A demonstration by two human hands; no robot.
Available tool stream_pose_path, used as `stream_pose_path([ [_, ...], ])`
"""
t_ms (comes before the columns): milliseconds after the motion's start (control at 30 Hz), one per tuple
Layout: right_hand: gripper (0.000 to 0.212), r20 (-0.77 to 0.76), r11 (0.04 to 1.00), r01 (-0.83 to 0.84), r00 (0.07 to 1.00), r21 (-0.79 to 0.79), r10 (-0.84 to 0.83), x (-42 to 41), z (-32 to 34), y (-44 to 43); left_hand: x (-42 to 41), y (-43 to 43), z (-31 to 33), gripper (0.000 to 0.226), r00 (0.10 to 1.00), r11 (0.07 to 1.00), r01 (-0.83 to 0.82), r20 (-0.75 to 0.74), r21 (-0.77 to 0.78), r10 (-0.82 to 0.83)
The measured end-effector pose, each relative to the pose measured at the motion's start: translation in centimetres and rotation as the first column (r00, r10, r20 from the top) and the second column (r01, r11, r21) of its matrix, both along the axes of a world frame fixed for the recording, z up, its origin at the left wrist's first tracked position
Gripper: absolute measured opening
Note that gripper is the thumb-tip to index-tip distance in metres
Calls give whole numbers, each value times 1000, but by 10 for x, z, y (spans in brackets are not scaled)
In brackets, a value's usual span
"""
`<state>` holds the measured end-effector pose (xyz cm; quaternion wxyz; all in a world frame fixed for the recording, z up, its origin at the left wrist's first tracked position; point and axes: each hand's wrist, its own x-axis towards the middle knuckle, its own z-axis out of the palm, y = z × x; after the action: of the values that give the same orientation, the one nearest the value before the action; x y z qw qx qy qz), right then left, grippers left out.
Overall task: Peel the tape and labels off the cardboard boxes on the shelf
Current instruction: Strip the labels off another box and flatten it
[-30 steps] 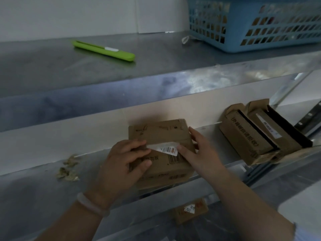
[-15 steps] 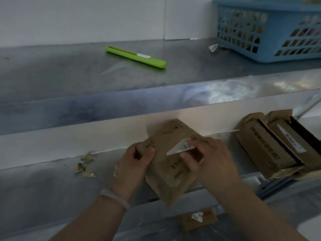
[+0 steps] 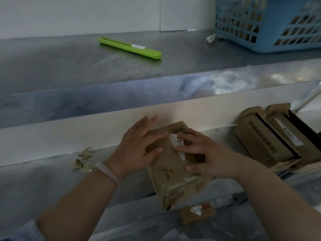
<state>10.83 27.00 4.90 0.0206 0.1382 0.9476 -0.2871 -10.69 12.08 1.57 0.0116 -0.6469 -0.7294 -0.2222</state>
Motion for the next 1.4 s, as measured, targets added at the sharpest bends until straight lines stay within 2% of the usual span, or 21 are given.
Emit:
stream_pose_path([
  [67,72,23,996,82,996,19,-83,3,2,1,3,1,2,56,999,996,29,44,-85,-26],
  [167,79,57,951,299,951,81,-304,12,6,6,9,-8,-1,59,993,994,-90,74,-67,95],
  [267,76,-89,825,550,835,130,-543,16,2,10,22,-25,-2,65,978,981,-190,78,-25,192],
  [333,66,-147,741,672,733,-2,-665,9,-3,8,31,-33,-3,70,968,970,-242,65,-32,243],
  [400,51,-118,653,722,645,-228,-755,-2,-10,6,37,-34,-2,71,958,957,-288,15,24,288],
  [433,45,-89,609,721,618,-332,-781,-7,-14,7,38,-32,-2,69,956,954,-292,-20,63,294],
  [500,38,-52,550,645,623,-531,-781,-14,-20,8,37,-27,-4,67,960,958,-270,-45,94,275],
  [567,29,-40,498,492,681,-714,-731,-13,-21,5,35,-22,-5,69,959,958,-282,34,55,281],
  [600,24,-58,517,427,727,-742,-684,-10,-20,2,35,-21,-6,69,952,953,-300,67,32,297],
  [667,23,-91,627,393,797,-673,-597,-1,-22,-3,36,-19,-5,69,948,948,-319,27,25,318],
  [733,26,-102,683,474,776,-557,-622,7,-33,-9,40,-17,-3,70,945,946,-323,-42,8,323],
  [800,29,-136,650,567,692,-506,-709,12,-45,-16,43,-16,-3,71,936,938,-346,-71,-20,344],
  [967,24,-221,550,646,520,-530,-825,16,-59,-29,45,-15,-6,74,929,931,-364,-77,-27,361],
  [1033,19,-206,486,660,458,-572,-865,15,-60,-25,44,-15,-6,75,929,931,-364,-78,-17,361],
  [1133,12,-133,380,594,416,-709,-899,12,-62,-21,43,-15,-5,74,929,932,-363,-78,-14,361],
  [1267,5,-100,358,590,423,-724,-900,13,-57,-16,43,-15,-4,76,931,931,-362,-62,-37,359],
  [1333,1,-96,390,605,459,-695,-883,13,-52,-13,42,-15,-2,75,932,932,-359,-67,-50,355],
  [1400,6,-81,456,645,523,-613,-849,12,-47,-11,40,-14,-1,75,934,933,-352,-95,-78,345],
])
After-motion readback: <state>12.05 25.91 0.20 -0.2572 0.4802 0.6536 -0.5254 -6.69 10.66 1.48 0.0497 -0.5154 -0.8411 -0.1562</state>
